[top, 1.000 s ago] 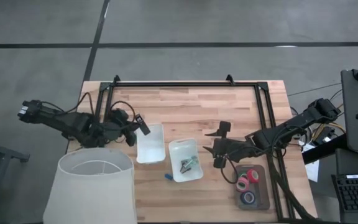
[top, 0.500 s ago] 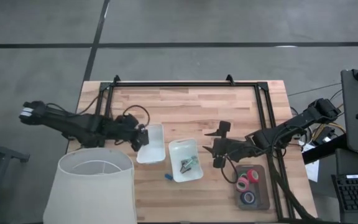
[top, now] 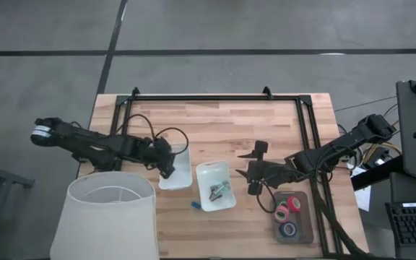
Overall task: Pick and place Stapler, Stapler remover, tape
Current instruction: Put the black stapler into the left white bin, then put the blue stapler into the left white bin
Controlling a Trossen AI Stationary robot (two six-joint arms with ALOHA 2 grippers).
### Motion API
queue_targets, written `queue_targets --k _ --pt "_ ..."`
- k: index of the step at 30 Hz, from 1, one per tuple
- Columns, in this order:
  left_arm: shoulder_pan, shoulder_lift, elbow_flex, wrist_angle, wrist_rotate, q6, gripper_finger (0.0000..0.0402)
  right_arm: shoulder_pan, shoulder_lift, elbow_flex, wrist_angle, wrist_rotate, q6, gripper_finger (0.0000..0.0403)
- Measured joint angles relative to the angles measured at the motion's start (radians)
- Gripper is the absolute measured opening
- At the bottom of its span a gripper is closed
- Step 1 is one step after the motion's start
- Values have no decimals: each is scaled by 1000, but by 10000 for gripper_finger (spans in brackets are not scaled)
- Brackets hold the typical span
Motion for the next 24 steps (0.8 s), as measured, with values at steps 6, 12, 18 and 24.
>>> queue_targets --k 6,12,18,24 --pt "14 9 2 44 4 81 134 0 0 -7 0 0 0 232" --pt "28 -4 1 121 -14 224 200 0 -2 -10 -2 0 25 222" --pt "52 -4 1 352 -4 418 194 -32 -50 -15 -14 -9 31 129" --pt "106 -4 1 474 39 519 154 -84 -165 -50 -31 -126 27 17"
